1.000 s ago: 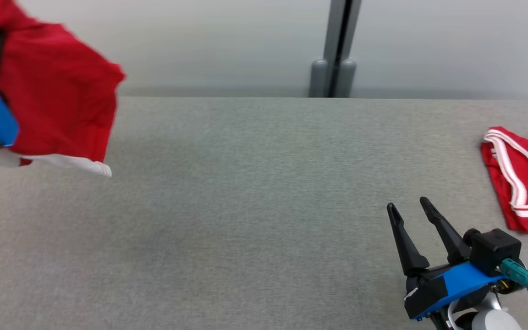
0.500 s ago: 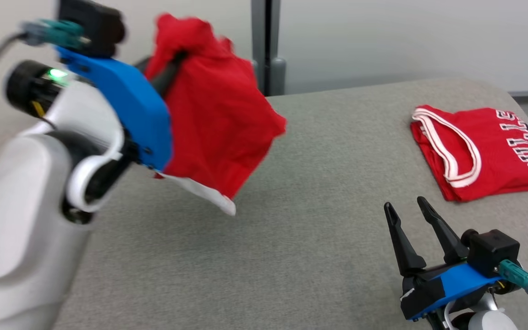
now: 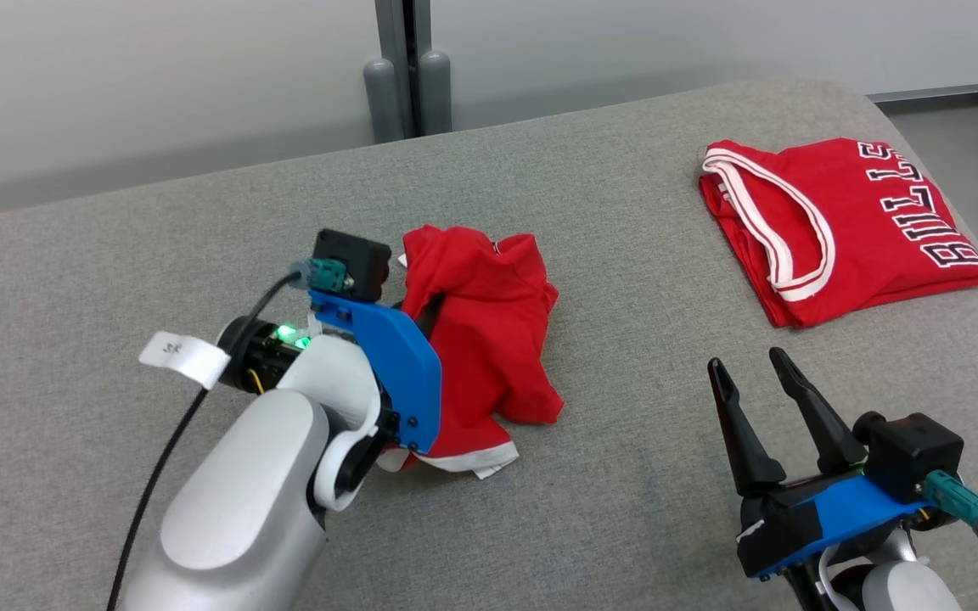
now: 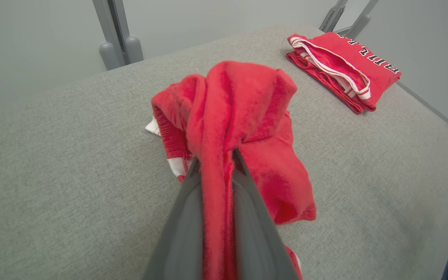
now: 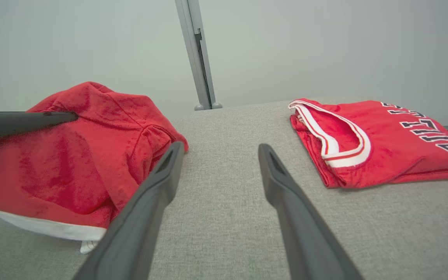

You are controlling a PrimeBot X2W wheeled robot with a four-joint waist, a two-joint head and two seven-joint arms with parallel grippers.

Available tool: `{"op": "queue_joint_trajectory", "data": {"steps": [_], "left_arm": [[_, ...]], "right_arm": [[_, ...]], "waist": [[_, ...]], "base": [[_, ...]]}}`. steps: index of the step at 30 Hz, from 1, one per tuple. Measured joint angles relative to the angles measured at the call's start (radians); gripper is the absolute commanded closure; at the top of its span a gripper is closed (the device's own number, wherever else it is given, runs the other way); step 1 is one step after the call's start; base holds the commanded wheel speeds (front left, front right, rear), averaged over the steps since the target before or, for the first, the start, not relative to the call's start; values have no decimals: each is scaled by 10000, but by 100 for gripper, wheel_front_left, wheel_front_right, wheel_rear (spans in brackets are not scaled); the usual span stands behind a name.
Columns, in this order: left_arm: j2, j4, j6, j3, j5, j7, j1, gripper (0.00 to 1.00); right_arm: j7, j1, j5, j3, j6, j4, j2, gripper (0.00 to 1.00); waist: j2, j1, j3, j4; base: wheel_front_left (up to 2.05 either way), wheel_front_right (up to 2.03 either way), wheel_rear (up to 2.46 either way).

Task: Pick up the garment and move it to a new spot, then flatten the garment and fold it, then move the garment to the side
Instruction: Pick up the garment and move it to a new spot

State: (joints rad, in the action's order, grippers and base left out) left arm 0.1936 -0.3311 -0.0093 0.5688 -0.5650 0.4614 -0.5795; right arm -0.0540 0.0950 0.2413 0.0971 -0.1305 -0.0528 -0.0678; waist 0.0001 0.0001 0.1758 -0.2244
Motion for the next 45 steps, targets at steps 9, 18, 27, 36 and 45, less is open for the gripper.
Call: {"op": "queue_joint_trajectory", "data": {"steps": [9, 18, 27, 36, 45], "left_arm": [[-736, -713, -96, -123, 17, -2798, 716, 0], [-487, -230, -408, -1152, -251, -6477, 2175, 0], [-186, 516, -132, -2602, 67, -7217, 3845, 0], [82, 767, -94, -3567, 1087, -7231, 5487, 0], [347, 819, -88, -3923, 1354, -7231, 5916, 0]], "right_arm": [[73, 10, -31, -73, 0, -25, 2, 0], [213, -226, -27, -190, 0, 8, -86, 0], [456, -733, -29, -535, 0, 265, -190, 0], [585, -1118, -6, -539, 0, 205, -140, 0], [587, -1356, 8, -709, 0, 54, -44, 0]], "waist": [[0, 0, -206, 501], [0, 0, -786, 1217], [0, 0, -1289, 1978], [0, -2, -1750, 2319], [0, -2, -1866, 2355]], "base": [[0, 0, 0], [0, 0, 0], [0, 0, 0], [0, 0, 0], [0, 0, 0]]}}
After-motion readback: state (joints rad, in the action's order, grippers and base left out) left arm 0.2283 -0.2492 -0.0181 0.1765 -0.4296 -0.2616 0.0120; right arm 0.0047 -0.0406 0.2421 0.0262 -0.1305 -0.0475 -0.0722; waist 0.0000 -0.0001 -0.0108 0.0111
